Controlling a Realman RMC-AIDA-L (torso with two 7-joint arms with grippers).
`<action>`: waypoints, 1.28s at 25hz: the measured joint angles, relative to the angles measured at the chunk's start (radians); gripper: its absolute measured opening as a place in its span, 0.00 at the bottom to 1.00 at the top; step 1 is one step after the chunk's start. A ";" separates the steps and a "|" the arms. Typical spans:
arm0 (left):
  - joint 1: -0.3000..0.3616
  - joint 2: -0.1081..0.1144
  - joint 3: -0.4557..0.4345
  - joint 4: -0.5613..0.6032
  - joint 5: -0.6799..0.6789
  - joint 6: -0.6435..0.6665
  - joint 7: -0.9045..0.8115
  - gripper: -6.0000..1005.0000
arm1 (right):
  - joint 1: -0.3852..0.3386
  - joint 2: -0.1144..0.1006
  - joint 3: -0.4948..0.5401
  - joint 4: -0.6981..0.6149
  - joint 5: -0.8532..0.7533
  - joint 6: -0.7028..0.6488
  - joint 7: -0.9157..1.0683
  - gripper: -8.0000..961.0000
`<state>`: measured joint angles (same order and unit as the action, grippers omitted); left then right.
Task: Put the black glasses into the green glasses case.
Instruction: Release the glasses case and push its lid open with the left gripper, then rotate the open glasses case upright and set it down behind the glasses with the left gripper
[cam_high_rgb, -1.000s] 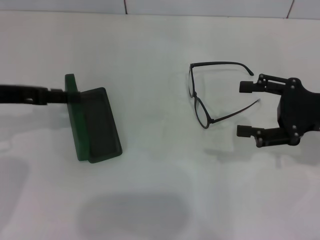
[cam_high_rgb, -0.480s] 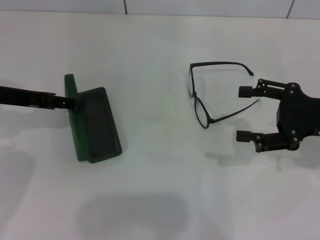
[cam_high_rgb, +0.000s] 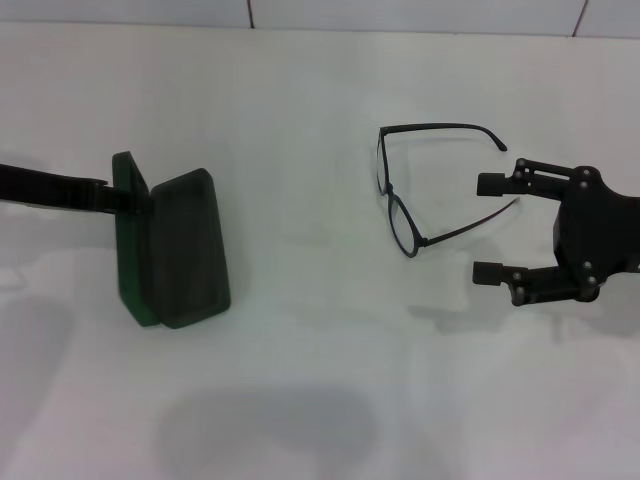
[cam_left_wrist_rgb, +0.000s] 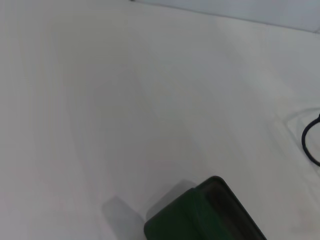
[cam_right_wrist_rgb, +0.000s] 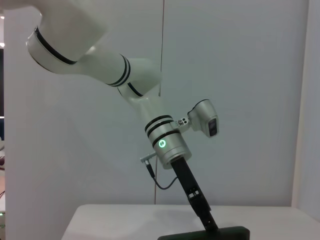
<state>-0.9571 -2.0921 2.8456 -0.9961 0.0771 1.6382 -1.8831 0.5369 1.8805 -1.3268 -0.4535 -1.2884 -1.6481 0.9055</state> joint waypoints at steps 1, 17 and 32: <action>0.000 0.001 0.000 0.000 0.000 0.002 -0.005 0.68 | 0.000 0.000 0.000 0.000 0.000 -0.002 0.000 0.90; -0.026 0.003 0.001 -0.001 0.017 0.007 0.123 0.22 | -0.007 0.002 0.000 -0.017 0.001 -0.011 -0.006 0.90; -0.193 0.001 0.002 0.143 -0.011 -0.076 0.800 0.21 | -0.092 0.015 0.055 -0.065 -0.001 -0.021 -0.029 0.90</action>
<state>-1.1497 -2.0910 2.8471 -0.8532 0.0663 1.5621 -1.0829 0.4447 1.8952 -1.2720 -0.5186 -1.2892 -1.6691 0.8766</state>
